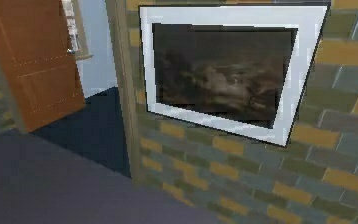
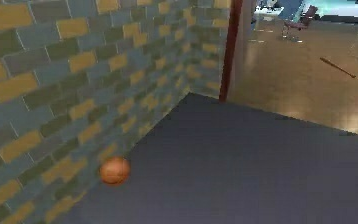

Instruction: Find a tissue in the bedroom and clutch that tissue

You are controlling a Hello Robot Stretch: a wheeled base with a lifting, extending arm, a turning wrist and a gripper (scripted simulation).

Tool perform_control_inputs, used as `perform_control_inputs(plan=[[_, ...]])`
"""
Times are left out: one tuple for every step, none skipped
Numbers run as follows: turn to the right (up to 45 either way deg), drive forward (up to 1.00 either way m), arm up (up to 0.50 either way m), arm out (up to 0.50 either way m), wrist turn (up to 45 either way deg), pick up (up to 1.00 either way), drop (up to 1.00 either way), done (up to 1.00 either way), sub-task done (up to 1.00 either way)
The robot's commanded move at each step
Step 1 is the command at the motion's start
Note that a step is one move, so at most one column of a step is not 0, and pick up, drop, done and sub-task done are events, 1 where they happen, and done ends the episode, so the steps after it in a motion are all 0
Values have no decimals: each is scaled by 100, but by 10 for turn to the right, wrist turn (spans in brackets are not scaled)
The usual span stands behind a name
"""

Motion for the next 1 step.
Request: perform_control_inputs(plan=[[-390,0,0,0,0,0,0,0,0]])
